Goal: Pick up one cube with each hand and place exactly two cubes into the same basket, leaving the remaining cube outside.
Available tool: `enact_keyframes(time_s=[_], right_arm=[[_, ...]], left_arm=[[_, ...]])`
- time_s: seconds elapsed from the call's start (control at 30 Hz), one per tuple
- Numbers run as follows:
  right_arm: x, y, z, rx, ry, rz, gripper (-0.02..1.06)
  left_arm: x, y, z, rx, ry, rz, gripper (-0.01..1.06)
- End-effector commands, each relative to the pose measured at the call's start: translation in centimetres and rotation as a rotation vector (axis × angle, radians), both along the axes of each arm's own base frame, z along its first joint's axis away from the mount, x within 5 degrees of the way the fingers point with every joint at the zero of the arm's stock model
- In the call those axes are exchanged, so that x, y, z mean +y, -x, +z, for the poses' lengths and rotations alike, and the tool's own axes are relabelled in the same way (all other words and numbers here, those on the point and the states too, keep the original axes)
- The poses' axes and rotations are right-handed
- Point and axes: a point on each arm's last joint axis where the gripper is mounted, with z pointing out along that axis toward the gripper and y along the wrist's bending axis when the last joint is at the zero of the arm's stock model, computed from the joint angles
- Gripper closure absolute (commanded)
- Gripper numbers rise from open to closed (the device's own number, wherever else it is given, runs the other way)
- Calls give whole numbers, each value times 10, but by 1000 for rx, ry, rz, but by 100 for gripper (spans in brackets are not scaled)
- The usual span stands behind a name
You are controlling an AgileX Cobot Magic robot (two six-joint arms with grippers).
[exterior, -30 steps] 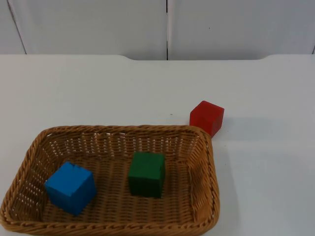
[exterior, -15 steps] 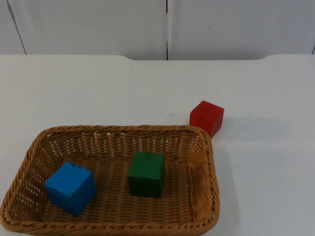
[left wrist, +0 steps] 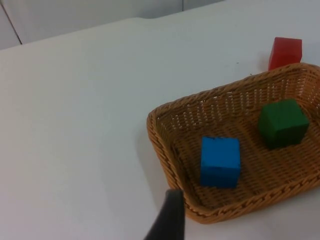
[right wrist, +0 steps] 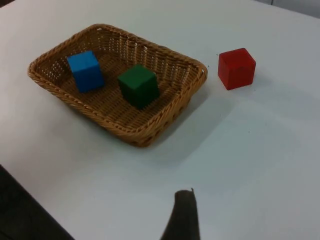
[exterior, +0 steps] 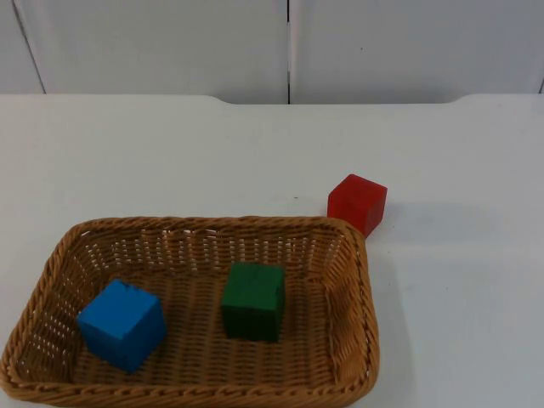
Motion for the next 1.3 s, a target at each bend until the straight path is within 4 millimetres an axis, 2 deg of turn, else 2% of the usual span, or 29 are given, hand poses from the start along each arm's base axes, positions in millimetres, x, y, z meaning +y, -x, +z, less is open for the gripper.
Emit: enact_keyframes(time_s=[0.0, 0.03, 0.13, 0.4, 0.5, 0.57, 1.27], right_arm=[[1, 0, 0, -18, 4, 22, 39], [1, 0, 0, -18, 4, 22, 39], [1, 0, 0, -18, 4, 22, 39], [1, 0, 0, -29, 16, 33, 36], [2, 0, 0, -31, 19, 43, 16], [2, 0, -1, -32, 19, 45, -1], [2, 0, 0, -33, 18, 45, -1]], left_arm=[[0, 0, -1, -2, 0, -4, 21], [0, 0, -1, -2, 0, -4, 21], [0, 0, -1, -2, 0, -4, 1], [0, 0, -1, -2, 0, -4, 0], [0, 0, -1, -2, 0, -4, 0], [0, 0, -1, -2, 0, -4, 0], [0, 0, -1, -2, 0, -4, 0]])
